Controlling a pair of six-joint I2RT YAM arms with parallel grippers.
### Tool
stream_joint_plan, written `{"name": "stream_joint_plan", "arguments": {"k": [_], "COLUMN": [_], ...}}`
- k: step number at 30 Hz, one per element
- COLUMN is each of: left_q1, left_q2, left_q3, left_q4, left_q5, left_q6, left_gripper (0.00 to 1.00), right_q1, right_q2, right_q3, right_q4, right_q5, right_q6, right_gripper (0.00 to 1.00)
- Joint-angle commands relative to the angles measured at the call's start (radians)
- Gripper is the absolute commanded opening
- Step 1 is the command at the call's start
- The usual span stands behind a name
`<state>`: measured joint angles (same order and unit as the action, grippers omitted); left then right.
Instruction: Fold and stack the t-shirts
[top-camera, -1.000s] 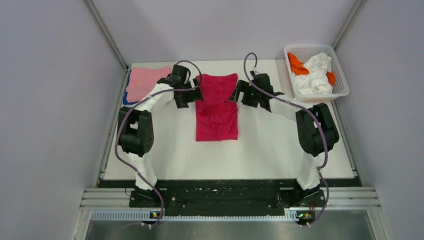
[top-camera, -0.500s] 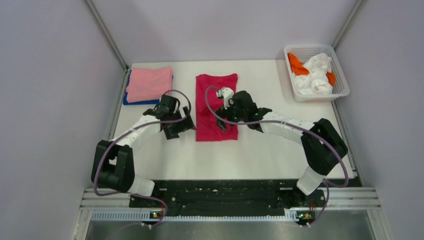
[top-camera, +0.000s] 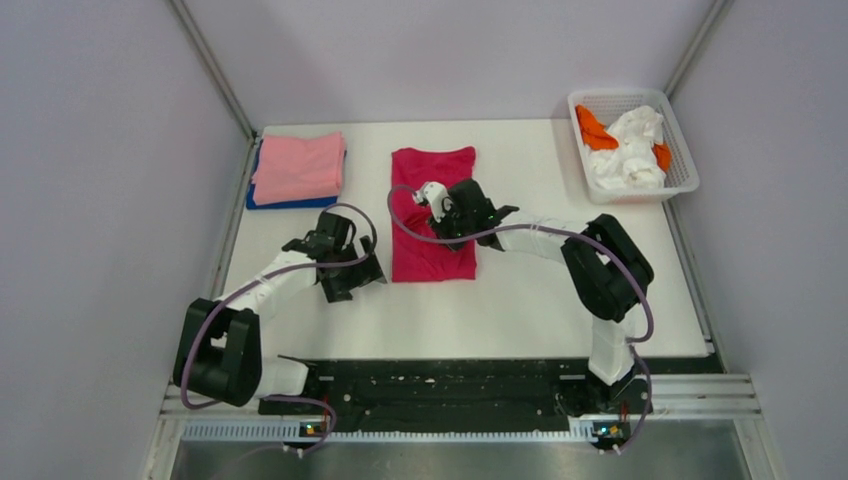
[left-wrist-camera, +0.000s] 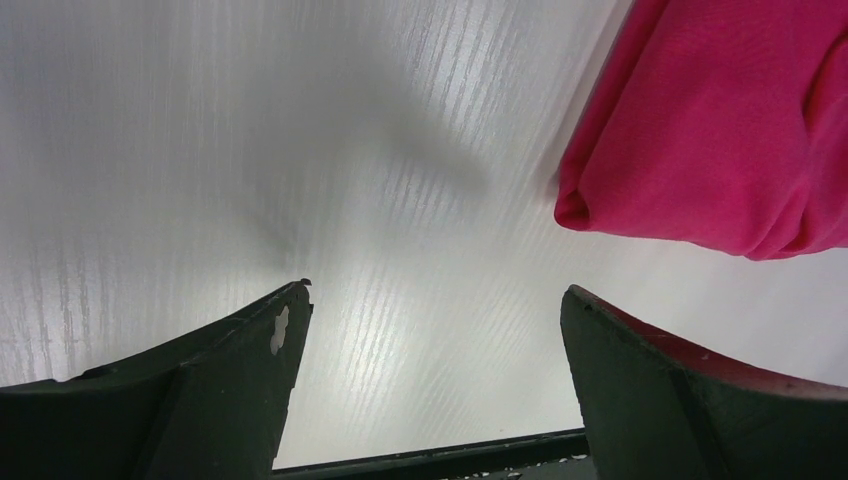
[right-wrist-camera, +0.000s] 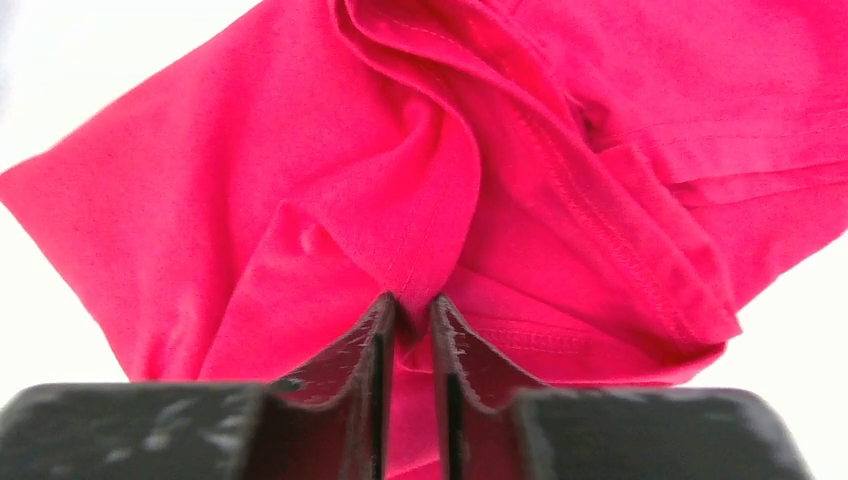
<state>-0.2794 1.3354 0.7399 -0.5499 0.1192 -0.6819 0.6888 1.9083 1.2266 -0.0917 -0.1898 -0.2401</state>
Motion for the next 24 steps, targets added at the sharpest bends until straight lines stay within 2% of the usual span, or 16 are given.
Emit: {"name": "stream_joint_plan", "arguments": {"k": [1, 3, 10, 11, 12, 14, 17, 18, 19, 20, 24], "left_q1": [-0.001, -0.001, -0.001, -0.001, -0.001, -0.001, 0.000, -0.001, -0.001, -0.001, -0.004], "left_q2": [-0.008, 0.002, 0.009, 0.010, 0.011, 0.011, 0.011, 0.012, 0.011, 0.009, 0.009], "left_q3": [0.014, 0.019, 0.026, 0.026, 0.027, 0.026, 0.021, 0.021, 0.019, 0.017, 0.006], "left_q4": [0.030, 0.029, 0.040, 0.041, 0.043, 0.048, 0.056, 0.057, 0.061, 0.069, 0.119], "left_q5": [0.008, 0.011, 0.029, 0.035, 0.040, 0.053, 0.072, 0.077, 0.083, 0.093, 0.149], "left_q6": [-0.004, -0.001, 0.005, 0.008, 0.009, 0.011, 0.012, 0.013, 0.011, 0.010, 0.005], "left_gripper": [0.99, 0.99, 0.99, 0.99, 0.99, 0.99, 0.99, 0.99, 0.99, 0.99, 0.99], "right_q1": [-0.003, -0.003, -0.003, -0.003, -0.003, -0.003, -0.003, -0.003, -0.003, -0.003, -0.003], "right_q2": [0.009, 0.018, 0.114, 0.126, 0.134, 0.139, 0.115, 0.098, 0.080, 0.057, -0.073], "right_q3": [0.075, 0.095, 0.237, 0.253, 0.264, 0.273, 0.266, 0.260, 0.248, 0.228, 0.116], "right_q4": [0.022, 0.029, -0.026, -0.029, -0.024, -0.003, 0.049, 0.058, 0.065, 0.078, 0.111], "right_q5": [0.053, 0.083, 0.223, 0.257, 0.291, 0.349, 0.402, 0.417, 0.439, 0.456, 0.522], "right_q6": [-0.034, -0.048, -0.136, -0.143, -0.145, -0.145, -0.132, -0.127, -0.114, -0.099, -0.009], "right_gripper": [0.13, 0.00, 0.00, 0.03, 0.08, 0.26, 0.32, 0.38, 0.57, 0.67, 0.95]}}
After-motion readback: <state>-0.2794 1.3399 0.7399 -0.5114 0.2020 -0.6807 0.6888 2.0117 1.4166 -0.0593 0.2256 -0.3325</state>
